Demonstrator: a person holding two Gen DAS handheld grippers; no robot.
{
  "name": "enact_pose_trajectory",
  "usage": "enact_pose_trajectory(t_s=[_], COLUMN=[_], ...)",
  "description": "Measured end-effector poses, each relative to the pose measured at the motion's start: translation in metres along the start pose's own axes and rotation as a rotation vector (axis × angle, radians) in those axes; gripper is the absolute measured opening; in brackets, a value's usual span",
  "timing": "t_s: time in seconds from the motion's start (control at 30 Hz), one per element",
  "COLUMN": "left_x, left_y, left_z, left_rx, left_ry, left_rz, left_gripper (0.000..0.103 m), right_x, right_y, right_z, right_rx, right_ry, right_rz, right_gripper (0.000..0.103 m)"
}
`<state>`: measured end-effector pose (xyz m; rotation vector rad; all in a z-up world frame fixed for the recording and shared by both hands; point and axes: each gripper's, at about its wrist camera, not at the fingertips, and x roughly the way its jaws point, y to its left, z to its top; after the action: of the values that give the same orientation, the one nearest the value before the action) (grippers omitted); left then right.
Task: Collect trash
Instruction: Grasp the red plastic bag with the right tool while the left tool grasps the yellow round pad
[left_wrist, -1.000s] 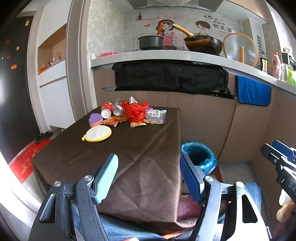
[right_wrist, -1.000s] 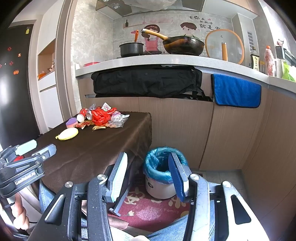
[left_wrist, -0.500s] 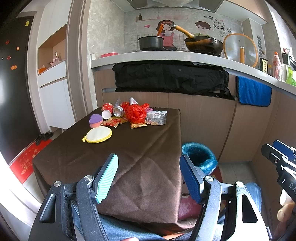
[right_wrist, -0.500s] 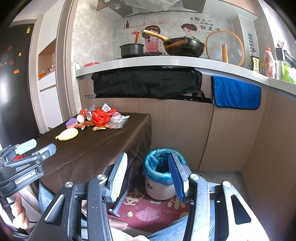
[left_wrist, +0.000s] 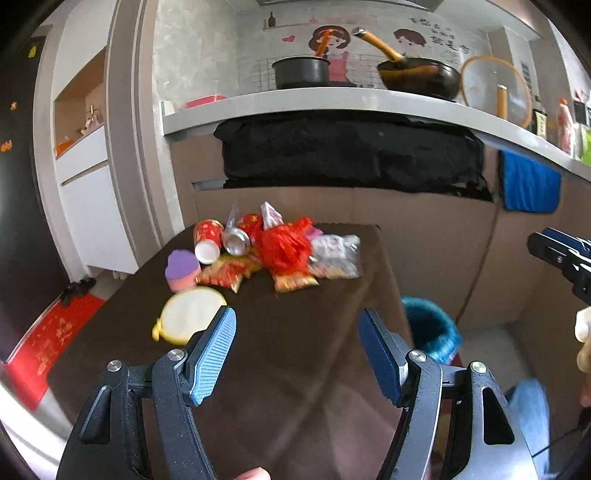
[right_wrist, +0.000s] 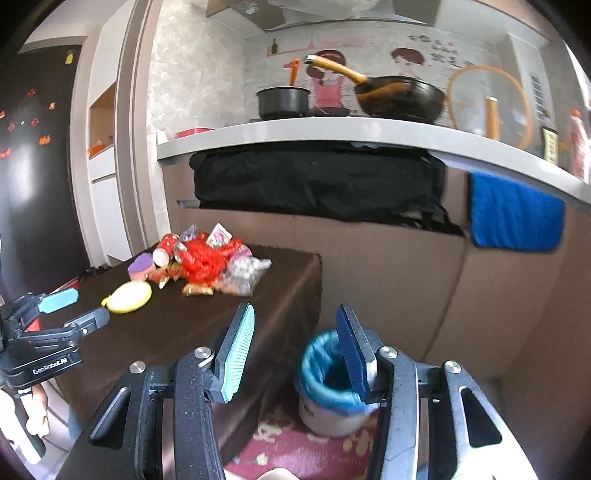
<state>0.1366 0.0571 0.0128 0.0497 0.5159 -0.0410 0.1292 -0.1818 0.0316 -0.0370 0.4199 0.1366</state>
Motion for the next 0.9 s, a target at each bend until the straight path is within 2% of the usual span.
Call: enact_pose_trajectory(t_s=[0.17,0.37,0.43,0.57,0.73,0.8,0.83,0.9], left_x=[0.056,0.111,0.130,0.158,0.162,0.163,0.164,0.166], left_y=[0.036,0.075,0.084,0.104,0.131,0.142,0.147,0.156], left_z=[0.033,0.047,0.047,0.042,0.033,0.026,0.023,0.016], left_rx=[-0.003,0.031,0.067,0.001,-0.039,-0.050,-0.055,-0.061], left_ry=[0.009,0.054,0.076,0.176,0.160,0.180,0.194,0.231], left_rz=[0.023,0.042,-0.001,-0.080,-0.030,-0.031,-0.029,-0.048], left_gripper=[0.069,0.070,0.070,0.070,0.070,0.070,0.070,0.070], right_x=[0.078,0.193,0.224,0.274,0.342,0.367,0.369,0.363], right_y=[0.024,0.075,0.097,0.130,0.151,0.162,0.161,0.158], right_z=[0.037,0.059,0.066,0.074,0.063,0.052,0.049,0.051], right_rx=[-0.044,-0.060,-0.083,-0.113,-0.078,-0.070,-0.055,-0.035], right_ry=[0.049,0.197,0.216,0.222,0.350,0.416,0.418,0.382], right_rz=[0.106,0.290,0.339,0.351,0.395,0.436,0.456,0.444], right_gripper=[0.044,0.044,0.044,0.044,0.044,0.044,0.043,0.031])
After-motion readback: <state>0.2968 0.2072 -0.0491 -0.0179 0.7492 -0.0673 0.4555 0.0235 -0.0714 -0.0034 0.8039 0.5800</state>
